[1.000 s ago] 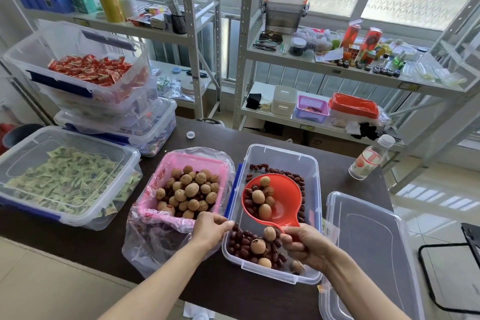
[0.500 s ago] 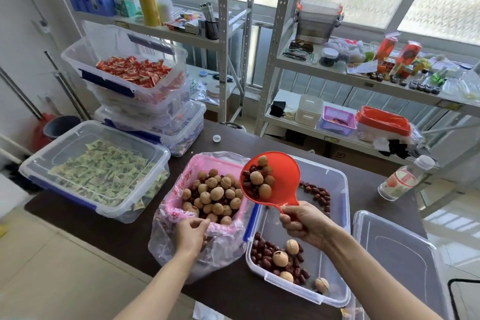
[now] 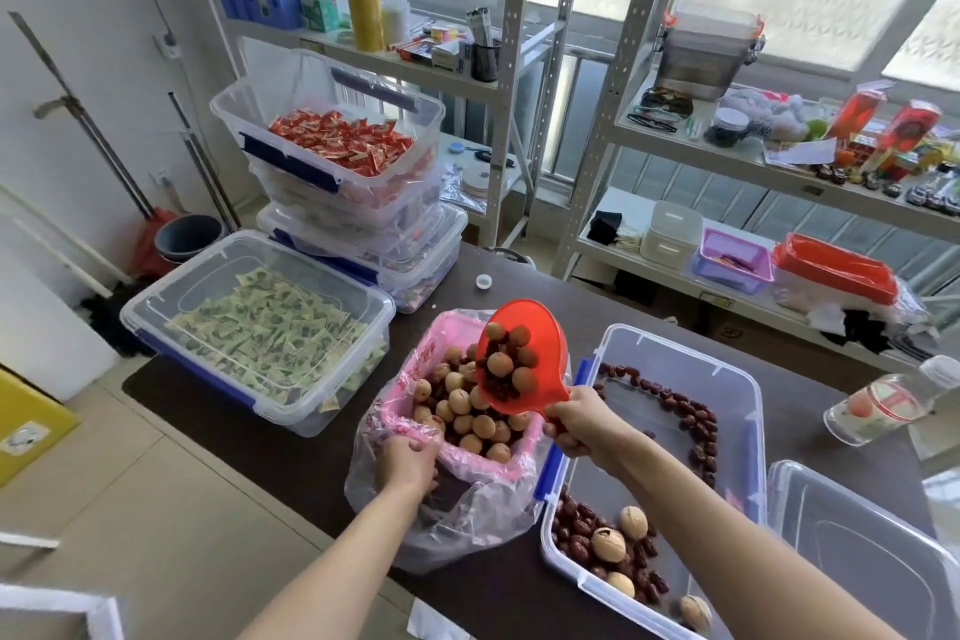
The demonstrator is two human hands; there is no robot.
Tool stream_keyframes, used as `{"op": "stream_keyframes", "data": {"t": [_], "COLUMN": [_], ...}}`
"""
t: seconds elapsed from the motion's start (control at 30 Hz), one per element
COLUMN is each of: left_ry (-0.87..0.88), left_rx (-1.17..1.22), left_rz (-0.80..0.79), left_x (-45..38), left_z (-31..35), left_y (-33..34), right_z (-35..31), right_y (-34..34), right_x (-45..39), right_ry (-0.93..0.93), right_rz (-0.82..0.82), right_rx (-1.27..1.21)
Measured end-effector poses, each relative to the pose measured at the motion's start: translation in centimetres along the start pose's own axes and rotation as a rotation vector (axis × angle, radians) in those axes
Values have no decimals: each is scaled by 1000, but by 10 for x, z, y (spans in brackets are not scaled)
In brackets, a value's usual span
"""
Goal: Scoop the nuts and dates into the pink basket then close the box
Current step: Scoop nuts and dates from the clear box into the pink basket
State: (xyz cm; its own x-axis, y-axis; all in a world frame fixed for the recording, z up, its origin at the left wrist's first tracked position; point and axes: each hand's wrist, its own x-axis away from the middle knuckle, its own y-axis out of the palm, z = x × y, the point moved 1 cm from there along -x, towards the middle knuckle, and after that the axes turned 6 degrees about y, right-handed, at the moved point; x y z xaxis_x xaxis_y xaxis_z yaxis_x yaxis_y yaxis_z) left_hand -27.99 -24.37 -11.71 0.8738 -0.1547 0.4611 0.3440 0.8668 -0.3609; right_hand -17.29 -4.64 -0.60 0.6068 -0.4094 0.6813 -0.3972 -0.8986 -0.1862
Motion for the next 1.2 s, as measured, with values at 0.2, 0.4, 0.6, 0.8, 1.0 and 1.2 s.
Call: {"op": "stream_keyframes", "data": {"t": [0.2,0.4,0.6,0.8,1.0,1.2], "left_ry": [-31,-25,-24,-7,24,68], "left_rx": [-94,-143,-141,-133,-179,-237], "left_rz": [-7,-8,-4,-10,1,-3], "left_x": [-4,-4,-3,1,-1,6], "left_z": [1,1,2,4,1,5], "left_y": [1,1,1,0,0,-4], "right_z": [-7,-14,-23,-25,-23,-21], "right_y": [9,13,18,17,14,6], "right_x": [-8,-18,-13,-12,-7,-7], "right_ry": [-75,-169,-254,-289,-389,-410], "right_rz": [83,178,308,373,481,555], "right_rx": [265,493,686,813,914,902]}}
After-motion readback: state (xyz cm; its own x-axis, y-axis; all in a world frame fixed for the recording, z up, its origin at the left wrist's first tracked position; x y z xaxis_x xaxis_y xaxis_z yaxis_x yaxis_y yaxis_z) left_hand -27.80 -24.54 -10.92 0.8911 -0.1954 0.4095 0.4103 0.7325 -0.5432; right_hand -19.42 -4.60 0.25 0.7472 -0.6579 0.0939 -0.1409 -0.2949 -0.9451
